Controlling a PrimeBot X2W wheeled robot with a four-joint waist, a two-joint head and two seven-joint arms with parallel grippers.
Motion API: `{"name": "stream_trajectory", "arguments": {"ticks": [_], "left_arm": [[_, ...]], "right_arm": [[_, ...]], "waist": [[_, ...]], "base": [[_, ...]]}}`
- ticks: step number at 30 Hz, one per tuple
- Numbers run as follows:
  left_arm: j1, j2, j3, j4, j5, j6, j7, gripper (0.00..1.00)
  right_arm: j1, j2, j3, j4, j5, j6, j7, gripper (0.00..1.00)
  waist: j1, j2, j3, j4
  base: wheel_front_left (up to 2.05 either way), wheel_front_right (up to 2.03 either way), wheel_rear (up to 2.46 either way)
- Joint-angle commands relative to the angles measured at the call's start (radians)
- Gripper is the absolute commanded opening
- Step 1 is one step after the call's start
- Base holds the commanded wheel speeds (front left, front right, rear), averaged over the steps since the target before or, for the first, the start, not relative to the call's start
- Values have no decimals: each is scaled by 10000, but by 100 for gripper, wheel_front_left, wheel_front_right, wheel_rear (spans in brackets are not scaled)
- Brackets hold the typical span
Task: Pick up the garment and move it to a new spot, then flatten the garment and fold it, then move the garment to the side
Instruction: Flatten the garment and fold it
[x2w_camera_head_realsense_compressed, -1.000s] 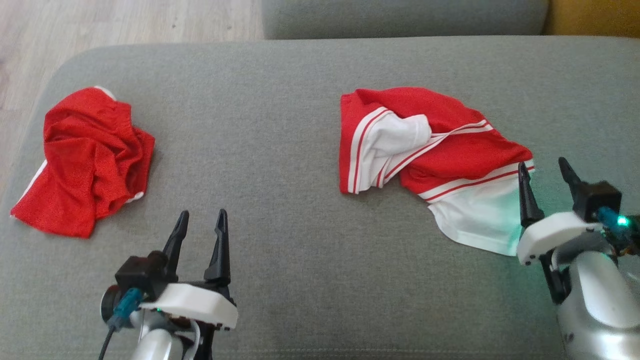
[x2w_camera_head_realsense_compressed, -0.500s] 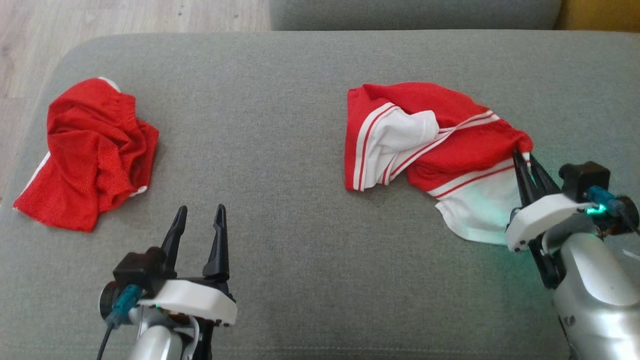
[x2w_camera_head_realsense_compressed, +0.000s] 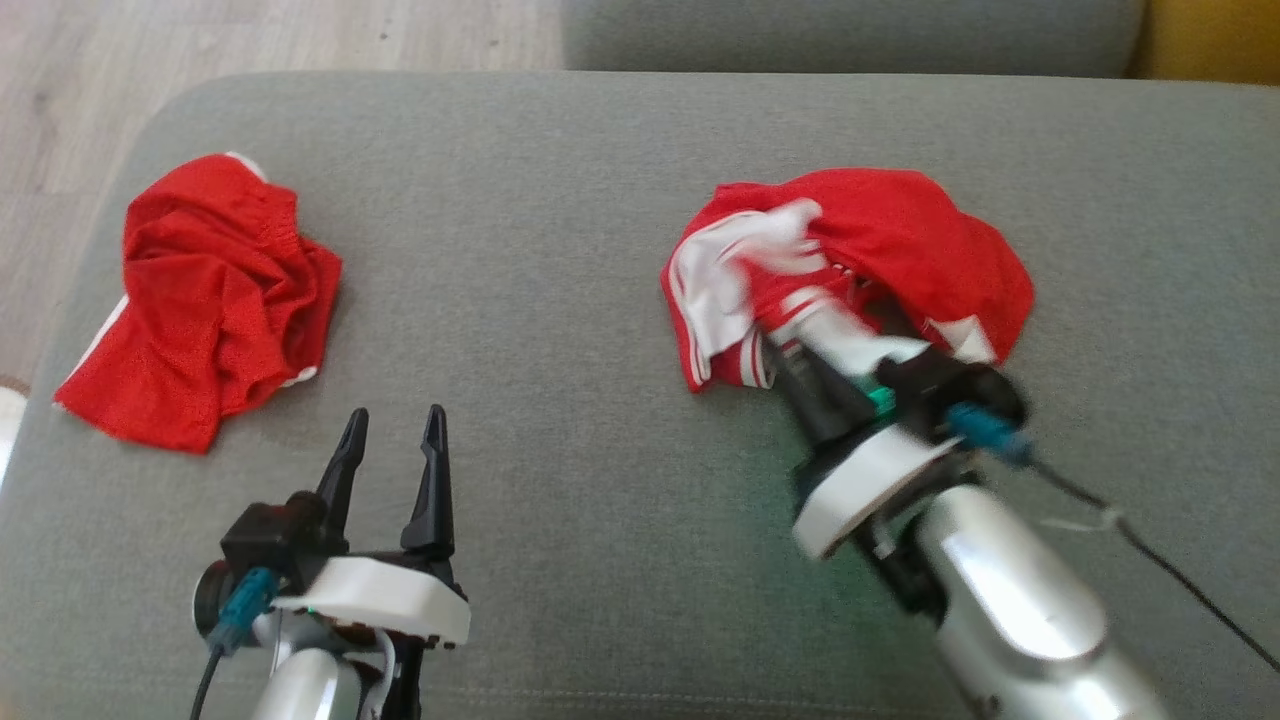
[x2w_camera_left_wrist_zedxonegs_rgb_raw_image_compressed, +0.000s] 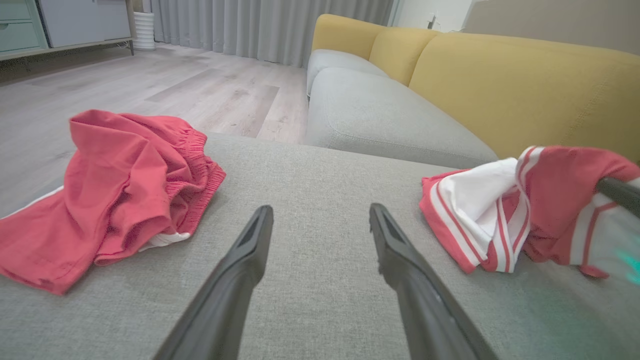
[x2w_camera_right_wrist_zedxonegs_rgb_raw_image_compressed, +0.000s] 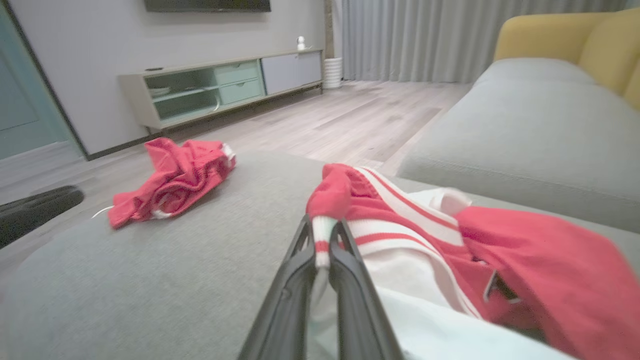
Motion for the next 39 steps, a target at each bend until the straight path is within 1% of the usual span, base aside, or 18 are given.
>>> {"name": "stream_trajectory", "arguments": {"ticks": [1, 4, 7, 16, 17, 18, 19, 24, 26, 29, 32, 36, 39], "left_arm": [[-483, -1, 399, -376, 93, 25, -122, 100], [-518, -1, 436, -399, 77, 29, -122, 100], [-540, -1, 427, -413, 60, 36, -122, 100], [-576, -1, 440, -404, 46, 83, -122, 100], [-573, -1, 443, -403, 51, 90, -122, 100], [-571, -1, 446, -402, 56, 91, -122, 100], [-568, -1, 450, -398, 61, 88, -122, 100], [-521, -1, 463, -382, 77, 76, -122, 100], [-487, -1, 477, -374, 78, 78, -122, 100], [-423, -1, 497, -365, 77, 71, -122, 100], [-343, -1, 496, -370, 70, 72, -122, 100], [-240, -1, 436, -416, 70, 69, -122, 100], [-191, -1, 382, -440, 82, 64, -122, 100]], "right_arm": [[-144, 139, 364, -351, 133, 75, 48, 0], [-150, 329, 1156, -166, 471, 75, 199, 0], [-174, 448, 1879, 308, 812, 75, 273, 0], [-421, 702, 3556, 1930, 1713, 75, -74, 0], [-471, 716, 3667, 2071, 1792, 75, -164, 7], [-527, 726, 3752, 2198, 1852, 75, -267, 34], [-582, 734, 3803, 2295, 1897, 75, -401, 100], [-792, 743, 3824, 2219, 2250, 75, -879, 100], [-860, 744, 3584, 2176, 2224, 75, -999, 100], [-828, 745, 2950, 2042, 2042, 75, -1095, 100], [-659, 736, 1907, 1800, 1581, 75, -1125, 100], [-14, 507, -63, 1097, 590, 75, -1130, 100], [506, 277, -1409, 865, -333, 75, -1132, 100]], "waist": [[0, 0, 21, 109], [0, 0, 52, 288], [0, 0, 87, 446], [0, 0, 126, 574], [0, 0, 115, 562], [0, 0, 104, 545], [0, 0, 90, 524], [0, 0, -20, 353], [0, 0, -93, 252], [0, 0, -233, 88], [0, 0, -381, -79], [0, 0, -506, -226], [0, 0, -533, -263]], "base": [[0, 0, 0], [0, 0, 0], [0, 0, 0], [0, 0, 0], [0, 0, 0], [0, 0, 0], [0, 0, 0], [0, 0, 0], [0, 0, 0], [0, 0, 0], [0, 0, 0], [0, 0, 0], [0, 0, 0]]}}
